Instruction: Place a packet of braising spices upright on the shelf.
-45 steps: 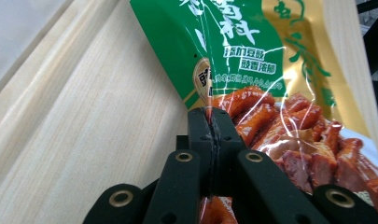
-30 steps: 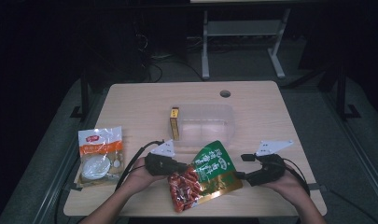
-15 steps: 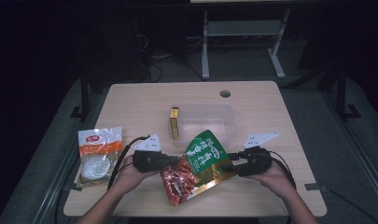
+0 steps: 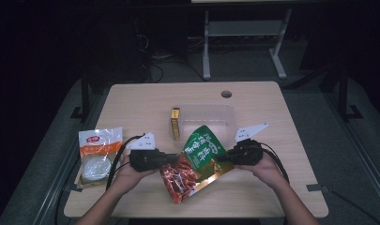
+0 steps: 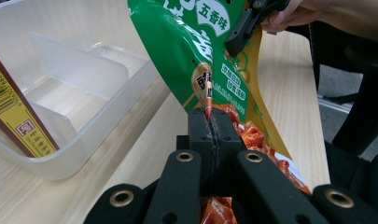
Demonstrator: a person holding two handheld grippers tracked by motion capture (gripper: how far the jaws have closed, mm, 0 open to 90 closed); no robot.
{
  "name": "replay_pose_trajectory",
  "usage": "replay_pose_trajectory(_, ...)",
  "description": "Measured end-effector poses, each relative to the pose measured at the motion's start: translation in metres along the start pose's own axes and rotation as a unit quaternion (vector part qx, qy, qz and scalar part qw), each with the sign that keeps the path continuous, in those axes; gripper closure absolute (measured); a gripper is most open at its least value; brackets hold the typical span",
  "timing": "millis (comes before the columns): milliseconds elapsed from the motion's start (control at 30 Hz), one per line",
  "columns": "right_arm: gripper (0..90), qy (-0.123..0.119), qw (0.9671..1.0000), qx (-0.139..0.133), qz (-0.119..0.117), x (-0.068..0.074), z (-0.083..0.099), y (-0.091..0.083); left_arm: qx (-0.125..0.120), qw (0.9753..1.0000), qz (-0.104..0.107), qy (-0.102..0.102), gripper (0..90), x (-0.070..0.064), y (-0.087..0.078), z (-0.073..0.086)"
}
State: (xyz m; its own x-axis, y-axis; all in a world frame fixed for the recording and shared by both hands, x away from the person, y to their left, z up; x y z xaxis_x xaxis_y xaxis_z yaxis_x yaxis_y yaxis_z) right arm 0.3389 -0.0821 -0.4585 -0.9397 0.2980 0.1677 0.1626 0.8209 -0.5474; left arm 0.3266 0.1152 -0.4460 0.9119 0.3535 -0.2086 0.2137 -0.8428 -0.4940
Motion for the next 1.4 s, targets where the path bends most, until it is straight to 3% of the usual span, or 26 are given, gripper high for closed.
replay_pose_trajectory(133,90.0,0.003,0.9999,-0.010,-0.007,0.001,-0.001,-0.005,-0.003,1.0000,0.007,0.001,87.6,-0.002,0.002,0.003)
replay_pose_trajectory(167,90.0,0.002,0.9998,-0.015,-0.009,0.001,-0.002,-0.007,0.007,0.9999,0.011,0.005,86.4,-0.002,0.003,0.006)
replay_pose_trajectory(267,90.0,-0.001,0.9995,-0.030,-0.013,0.003,-0.007,-0.013,0.019,0.9997,0.009,0.010,83.5,-0.001,0.006,0.010)
replay_pose_trajectory(500,90.0,-0.015,0.9989,-0.042,-0.017,0.007,-0.014,-0.022,0.017,0.9998,0.001,0.002,76.8,0.003,0.010,0.012)
replay_pose_trajectory(567,90.0,-0.024,0.9985,-0.046,-0.017,0.010,-0.020,-0.028,0.016,0.9998,-0.013,-0.007,64.4,0.010,0.007,0.013)
replay_pose_trajectory(633,90.0,-0.026,0.9983,-0.049,-0.017,0.010,-0.023,-0.030,0.019,0.9996,-0.021,-0.004,55.0,0.012,0.007,0.015)
replay_pose_trajectory(667,90.0,-0.029,0.9980,-0.054,-0.018,0.012,-0.026,-0.032,0.027,0.9991,-0.031,-0.003,55.0,0.014,0.006,0.018)
replay_pose_trajectory(700,90.0,-0.035,0.9973,-0.062,-0.018,0.014,-0.032,-0.037,0.031,0.9986,-0.042,-0.001,47.6,0.013,0.006,0.021)
replay_pose_trajectory(900,90.0,-0.048,0.9955,-0.080,-0.018,0.019,-0.047,-0.049,0.032,0.9978,-0.058,0.009,36.6,0.010,-0.007,0.024)
replay_pose_trajectory(1133,90.0,-0.058,0.9938,-0.095,0.001,0.019,-0.060,-0.066,0.026,0.9963,-0.082,-0.007,29.0,0.018,-0.026,0.034)
replay_pose_trajectory(1400,90.0,-0.046,0.9926,-0.104,0.043,0.012,-0.068,-0.088,0.027,0.9959,-0.086,-0.011,29.1,0.022,-0.029,0.036)
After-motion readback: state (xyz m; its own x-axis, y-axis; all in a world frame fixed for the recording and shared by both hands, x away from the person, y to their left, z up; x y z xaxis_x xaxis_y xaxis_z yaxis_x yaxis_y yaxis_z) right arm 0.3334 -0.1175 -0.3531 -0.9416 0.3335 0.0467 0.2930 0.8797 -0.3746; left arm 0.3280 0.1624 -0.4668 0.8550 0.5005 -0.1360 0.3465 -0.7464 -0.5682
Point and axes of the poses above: each handheld gripper's, and its own axes: y roughly forward along the jaws, z roughly out of its underside, x roughly to its left, the point moved 9 cm from there along y, roughly forward along the jaws, and after that the axes turned 6 degrees about -y, right-handed, at the moved point
